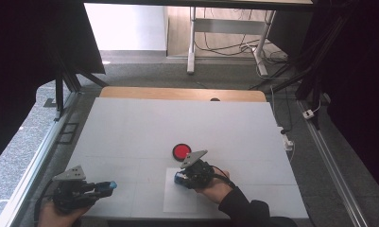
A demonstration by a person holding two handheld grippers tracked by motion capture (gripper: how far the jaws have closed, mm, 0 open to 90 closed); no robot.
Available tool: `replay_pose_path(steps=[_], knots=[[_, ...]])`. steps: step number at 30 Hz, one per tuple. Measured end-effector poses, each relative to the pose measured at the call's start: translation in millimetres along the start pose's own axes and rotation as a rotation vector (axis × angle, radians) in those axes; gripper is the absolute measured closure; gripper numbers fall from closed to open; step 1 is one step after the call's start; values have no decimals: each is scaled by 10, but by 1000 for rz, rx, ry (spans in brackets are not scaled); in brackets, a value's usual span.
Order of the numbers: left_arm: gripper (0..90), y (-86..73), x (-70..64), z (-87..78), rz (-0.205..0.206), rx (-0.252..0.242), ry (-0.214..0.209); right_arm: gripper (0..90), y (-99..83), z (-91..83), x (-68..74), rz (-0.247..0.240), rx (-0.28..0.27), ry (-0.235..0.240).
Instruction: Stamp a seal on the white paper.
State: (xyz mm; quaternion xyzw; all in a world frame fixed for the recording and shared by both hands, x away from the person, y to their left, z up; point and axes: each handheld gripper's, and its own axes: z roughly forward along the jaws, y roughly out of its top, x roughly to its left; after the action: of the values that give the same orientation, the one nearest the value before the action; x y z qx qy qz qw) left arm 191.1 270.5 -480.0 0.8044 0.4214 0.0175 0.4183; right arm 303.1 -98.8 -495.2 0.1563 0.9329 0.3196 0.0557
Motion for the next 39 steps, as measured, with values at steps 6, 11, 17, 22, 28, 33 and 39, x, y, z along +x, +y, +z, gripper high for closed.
replay_pose_path(steps=[6, 11, 17, 22, 28, 33, 39], knots=[[687, -1, 1, -1, 0, -1, -1, 709, 2, -13, -11, 14, -1, 9], [687, -2, 2, -3, -1, -3, -3, 709, 18, -51, -15, 19, -27, 16], [687, -2, 2, -4, -1, -4, -3, 709, 40, -109, -18, 29, -50, 26], [687, -3, 4, -6, 1, -6, -10, 709, 53, -145, -20, 34, -65, 31], [687, -3, 4, -8, 3, -8, -15, 709, 77, -204, -21, 32, -84, 39], [686, -3, 6, -10, 2, -9, -16, 709, 93, -258, -33, 32, -104, 42], [686, -3, 7, -10, 3, -10, -19, 709, 114, -340, -51, 45, -138, 50]])
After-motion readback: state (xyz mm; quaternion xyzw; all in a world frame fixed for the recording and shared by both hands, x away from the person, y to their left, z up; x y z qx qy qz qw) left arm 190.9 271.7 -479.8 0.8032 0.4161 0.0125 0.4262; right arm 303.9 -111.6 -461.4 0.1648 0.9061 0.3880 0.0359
